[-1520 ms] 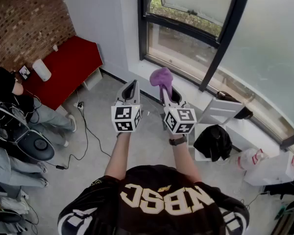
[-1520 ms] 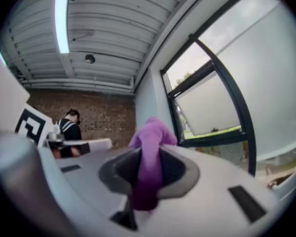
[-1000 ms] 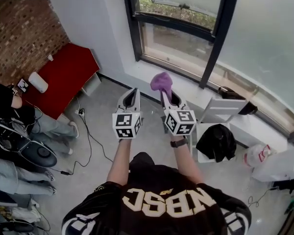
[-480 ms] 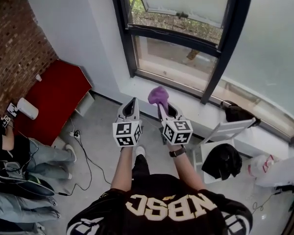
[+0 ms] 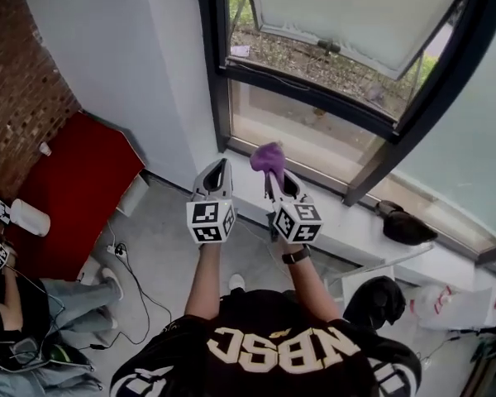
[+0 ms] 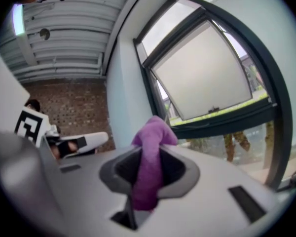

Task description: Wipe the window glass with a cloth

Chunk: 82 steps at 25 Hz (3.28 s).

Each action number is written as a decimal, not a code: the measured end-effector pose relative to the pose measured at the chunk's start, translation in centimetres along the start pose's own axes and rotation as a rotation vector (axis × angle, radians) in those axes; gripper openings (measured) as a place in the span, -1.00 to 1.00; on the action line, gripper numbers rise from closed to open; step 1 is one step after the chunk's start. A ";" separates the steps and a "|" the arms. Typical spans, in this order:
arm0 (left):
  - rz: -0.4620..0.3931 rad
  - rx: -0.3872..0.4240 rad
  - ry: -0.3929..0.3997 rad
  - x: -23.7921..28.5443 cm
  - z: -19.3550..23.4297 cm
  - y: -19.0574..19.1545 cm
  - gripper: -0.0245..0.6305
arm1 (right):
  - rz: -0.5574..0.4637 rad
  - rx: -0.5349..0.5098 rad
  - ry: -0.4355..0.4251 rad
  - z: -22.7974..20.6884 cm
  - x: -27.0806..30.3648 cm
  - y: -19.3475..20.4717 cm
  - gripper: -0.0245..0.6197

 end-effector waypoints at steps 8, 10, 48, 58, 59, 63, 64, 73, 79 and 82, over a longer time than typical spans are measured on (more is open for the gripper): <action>0.073 -0.062 0.072 7.7 1.3 4.9 -0.88 | 0.054 0.004 0.070 -3.9 4.5 2.4 -0.68; 0.104 -0.059 0.102 10.0 -0.1 6.8 -0.88 | 0.052 0.026 0.110 -7.1 5.2 2.7 -0.68; 0.332 -0.073 0.202 32.0 14.2 26.1 -0.88 | 0.243 0.006 0.042 -20.5 34.5 20.7 -0.68; 0.331 -0.051 0.087 30.0 22.6 27.6 -0.88 | 0.127 0.057 -0.082 -17.1 50.0 26.1 -0.68; 0.336 -0.047 0.083 29.9 22.7 27.8 -0.88 | 0.118 0.069 -0.079 -17.0 51.0 26.3 -0.68; 0.386 -0.058 0.070 29.8 21.6 28.9 -0.88 | 0.077 0.106 -0.023 -18.0 52.6 26.2 -0.68; 0.399 -0.056 0.088 30.0 20.7 29.3 -0.88 | 0.068 0.108 -0.002 -18.8 52.1 25.8 -0.68; 0.445 -0.136 0.278 31.7 5.2 34.1 -0.88 | -0.003 0.082 0.245 -33.8 36.5 20.3 -0.68; 0.463 -0.155 0.469 31.5 -9.1 35.8 -0.88 | -0.057 0.087 0.513 -45.7 21.3 15.8 -0.68; 0.464 -0.178 0.564 31.0 -15.6 36.4 -0.88 | -0.090 0.092 0.722 -52.4 12.9 13.8 -0.68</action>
Point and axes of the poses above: the fingertips, and each gripper's own axes: x forward along the fingers, z to its left, y out of its underside, the point moved 4 cm from there along -x, backward along the fingers, and after that the axes turned 11 degrees about -z, right-handed, at the moved point
